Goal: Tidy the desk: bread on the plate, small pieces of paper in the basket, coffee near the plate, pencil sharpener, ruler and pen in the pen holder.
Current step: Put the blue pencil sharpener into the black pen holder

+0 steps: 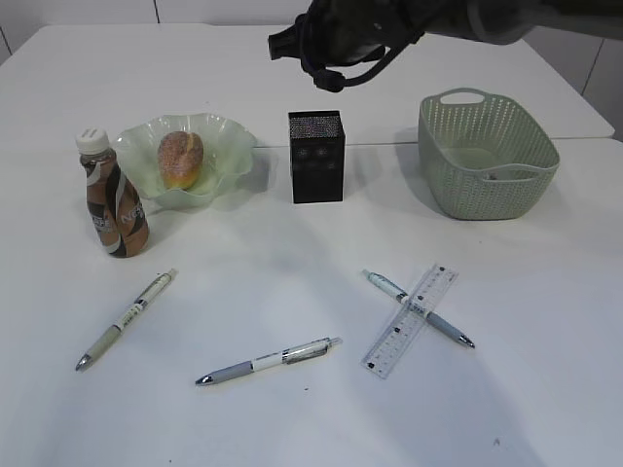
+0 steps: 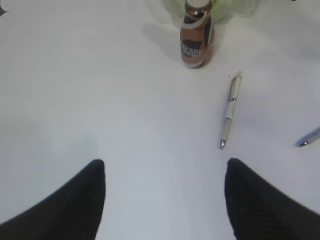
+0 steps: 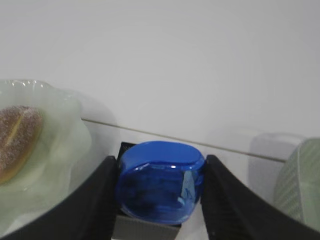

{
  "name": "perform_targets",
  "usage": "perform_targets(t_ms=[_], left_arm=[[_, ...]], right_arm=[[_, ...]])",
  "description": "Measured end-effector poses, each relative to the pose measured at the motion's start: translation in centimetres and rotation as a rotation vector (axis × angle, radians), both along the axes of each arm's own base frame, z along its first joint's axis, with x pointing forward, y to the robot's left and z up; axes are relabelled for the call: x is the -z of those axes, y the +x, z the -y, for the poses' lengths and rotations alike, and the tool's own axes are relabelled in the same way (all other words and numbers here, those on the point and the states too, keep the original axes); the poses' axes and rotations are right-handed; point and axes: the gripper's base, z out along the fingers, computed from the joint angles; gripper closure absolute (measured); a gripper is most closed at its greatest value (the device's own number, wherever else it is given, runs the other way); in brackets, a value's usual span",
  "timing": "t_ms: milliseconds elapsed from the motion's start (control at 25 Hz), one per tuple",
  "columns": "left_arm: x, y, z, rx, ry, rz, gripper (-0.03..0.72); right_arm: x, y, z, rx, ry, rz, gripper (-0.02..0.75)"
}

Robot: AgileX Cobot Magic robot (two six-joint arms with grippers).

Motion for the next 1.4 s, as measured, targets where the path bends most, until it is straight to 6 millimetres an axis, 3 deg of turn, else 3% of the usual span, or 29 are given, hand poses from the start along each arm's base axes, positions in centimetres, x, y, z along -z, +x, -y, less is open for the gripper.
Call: perform_targets(t_ms=[200, 480, 680, 1040, 1400], left_arm=[[-0.3, 0.3, 0.1, 0.006, -0.006, 0.052, 0.162], [-0.8, 0.7, 0.2, 0.013, -0.013, 0.118, 0.162], [-0.8, 0.8, 0.2, 0.014, -0.013, 0.124, 0.162], [-0.8, 0.8, 0.2, 0.014, -0.014, 0.126, 0.162], [-0.7, 1.1, 0.2, 0.014, -0.013, 0.119, 0.162]], right_arm=[[0.4, 1.2, 0.4, -0.051, 0.034, 0.066, 0.354], [4.6, 2.7, -0.5, -0.118, -0.017, 0.060, 0.354], [6.1, 3.5, -0.6, -0.178, -0.049, 0.095, 0.354], [6.4, 5.0, 1.1, -0.204, 0.069, 0.157, 0.354], [7.9, 5.8, 1.3, -0.227, 0.089, 0.161, 0.354]])
